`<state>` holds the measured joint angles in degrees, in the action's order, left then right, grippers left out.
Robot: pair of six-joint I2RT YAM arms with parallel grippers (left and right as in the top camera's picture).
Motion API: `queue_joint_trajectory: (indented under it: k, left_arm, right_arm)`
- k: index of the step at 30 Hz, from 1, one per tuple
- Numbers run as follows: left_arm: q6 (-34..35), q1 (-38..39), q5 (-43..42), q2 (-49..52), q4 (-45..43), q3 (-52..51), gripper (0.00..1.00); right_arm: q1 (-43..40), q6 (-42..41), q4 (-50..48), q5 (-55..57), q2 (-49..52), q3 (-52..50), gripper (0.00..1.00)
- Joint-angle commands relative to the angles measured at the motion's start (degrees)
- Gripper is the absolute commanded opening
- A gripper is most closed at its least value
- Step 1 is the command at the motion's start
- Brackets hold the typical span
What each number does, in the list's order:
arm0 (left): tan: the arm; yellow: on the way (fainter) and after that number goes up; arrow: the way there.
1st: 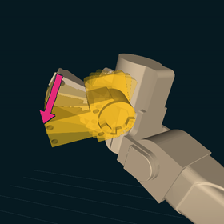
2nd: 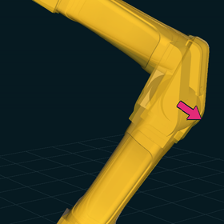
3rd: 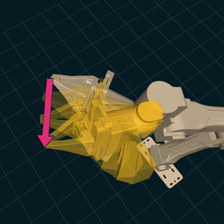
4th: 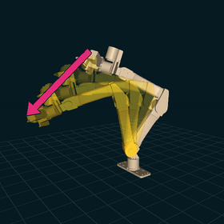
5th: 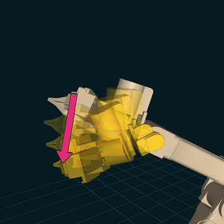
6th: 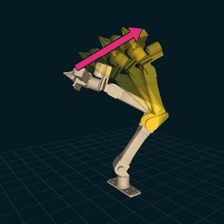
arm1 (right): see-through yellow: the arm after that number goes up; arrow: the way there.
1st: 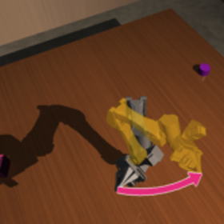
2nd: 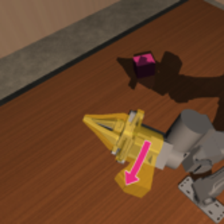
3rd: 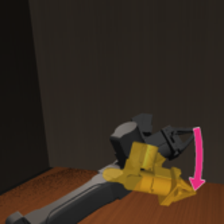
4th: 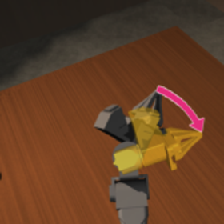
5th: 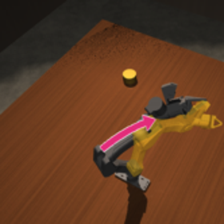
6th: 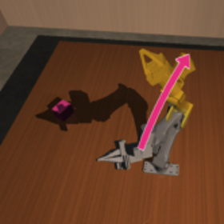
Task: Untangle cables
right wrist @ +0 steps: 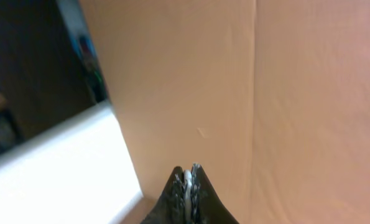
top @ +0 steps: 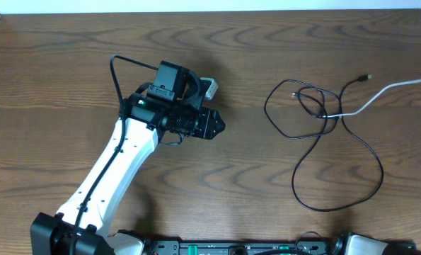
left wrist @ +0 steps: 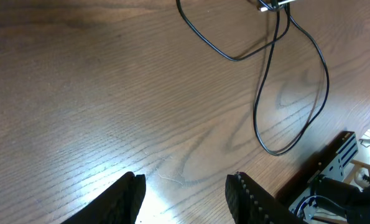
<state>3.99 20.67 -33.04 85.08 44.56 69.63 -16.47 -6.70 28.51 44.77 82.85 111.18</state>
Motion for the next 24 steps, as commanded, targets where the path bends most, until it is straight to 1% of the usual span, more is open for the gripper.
queue_joint_trajectory:
  k: [1,4,6,9,10,12,15,17,18,19,22,24]
  left_arm:
    - [-1.0,-0.1,0.1,0.6,0.0,-0.2,0.48]
    - [-1.0,-0.1,0.1,0.6,0.0,-0.2,0.48]
    - [-1.0,-0.1,0.1,0.6,0.0,-0.2,0.48]
    - [-1.0,-0.1,0.1,0.6,0.3,-0.2,0.48]
    - [-1.0,-0.1,0.1,0.6,0.4,-0.2,0.48]
    - [-1.0,-0.1,0.1,0.6,0.6,-0.2,0.48]
    - [-1.0,-0.1,0.1,0.6,0.6,-0.2,0.48]
    - [-1.0,-0.1,0.1,0.6,0.6,-0.2,0.48]
    - [-1.0,-0.1,0.1,0.6,0.6,-0.2,0.48]
    - [-1.0,-0.1,0.1,0.6,0.6,-0.2,0.48]
    - [-1.0,-0.1,0.1,0.6,0.6,-0.2,0.48]
    - [-1.0,-0.1,0.1,0.6,0.6,-0.2,0.48]
  right_arm:
    - [-2.2,0.5,6.9,0.3,4.0,0.5,0.01]
    - [-3.1,-1.5,16.5,0.3,7.6,0.5,0.01]
    - [-3.8,-4.4,22.3,0.3,10.5,0.5,0.01]
    - [-4.5,-7.6,28.0,0.1,14.8,0.5,0.01]
    - [-4.6,-7.9,29.0,-0.2,16.1,0.5,0.04]
    - [-4.5,-7.9,30.1,-0.9,18.3,0.5,0.13]
    - [-4.5,-7.9,30.7,-4.3,20.3,0.5,0.36]
    - [-4.5,-7.8,31.4,-9.6,20.9,0.5,0.63]
    - [-4.5,-7.8,32.2,-13.5,20.9,0.5,0.73]
    - [-4.5,-7.8,33.4,-17.8,20.9,0.5,0.8]
    - [-4.5,-7.8,39.1,-31.1,20.9,0.5,0.89]
    - [-4.5,-6.7,44.9,-39.4,21.0,0.5,0.92]
